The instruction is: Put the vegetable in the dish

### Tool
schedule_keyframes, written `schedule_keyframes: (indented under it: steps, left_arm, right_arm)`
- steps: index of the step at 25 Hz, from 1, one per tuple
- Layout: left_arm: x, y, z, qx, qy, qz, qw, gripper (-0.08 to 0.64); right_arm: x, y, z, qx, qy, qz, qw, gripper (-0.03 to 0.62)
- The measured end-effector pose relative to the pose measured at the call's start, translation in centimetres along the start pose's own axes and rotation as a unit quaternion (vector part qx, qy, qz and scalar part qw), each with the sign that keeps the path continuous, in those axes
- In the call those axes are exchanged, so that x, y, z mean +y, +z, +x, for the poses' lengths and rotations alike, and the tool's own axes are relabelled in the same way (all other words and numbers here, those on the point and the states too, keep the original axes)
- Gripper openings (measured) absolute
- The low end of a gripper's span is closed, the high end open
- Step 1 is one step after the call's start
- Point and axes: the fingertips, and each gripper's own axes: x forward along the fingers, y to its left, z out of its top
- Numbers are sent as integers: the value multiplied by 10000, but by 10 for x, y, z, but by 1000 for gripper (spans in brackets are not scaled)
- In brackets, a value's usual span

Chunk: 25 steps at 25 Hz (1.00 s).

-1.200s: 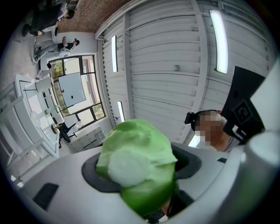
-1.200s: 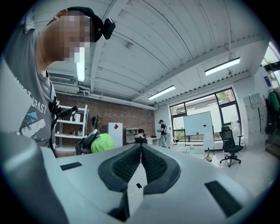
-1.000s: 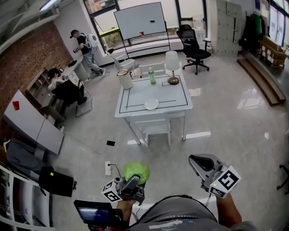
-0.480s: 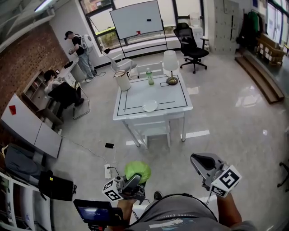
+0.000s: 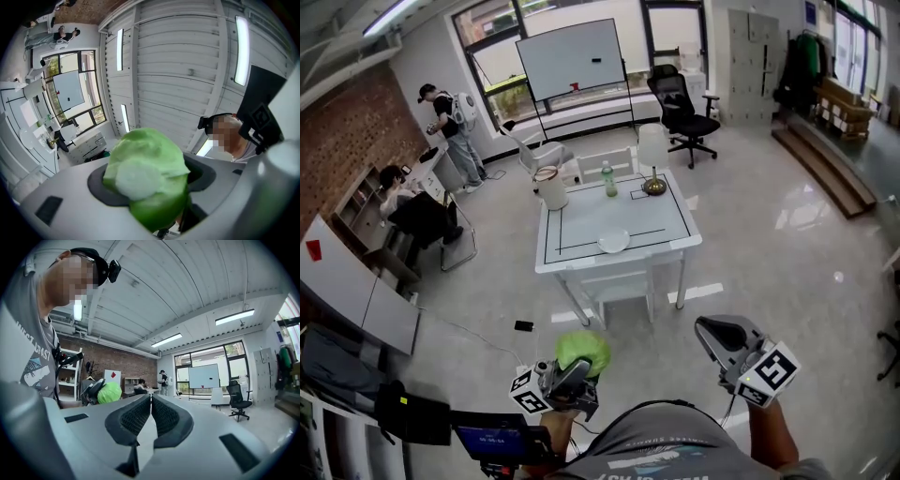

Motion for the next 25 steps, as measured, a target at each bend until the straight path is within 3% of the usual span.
schedule_keyframes:
  steps: [6, 10, 13, 22, 25]
  left_arm:
    - [18, 13, -5, 140, -107, -180, 9997, 311]
    - [32, 16, -2, 150, -23, -298, 9994, 311]
    - [45, 15, 7, 77, 33, -360, 9993, 311]
    - [68, 5, 56, -111, 189, -177, 9996, 311]
    - [93, -6, 71, -220, 315, -117, 9992, 311]
  right_arm:
    - [6, -5, 19, -15, -159, 166, 9997, 9]
    - [-6, -25, 21, 401, -260, 206, 9986, 9]
    - [-19, -19, 26, 267, -176, 355, 9989, 9]
    - [-79, -19, 30, 299, 261, 264, 9989, 9]
    - [-117, -34, 30, 411, 330, 190, 9984, 9]
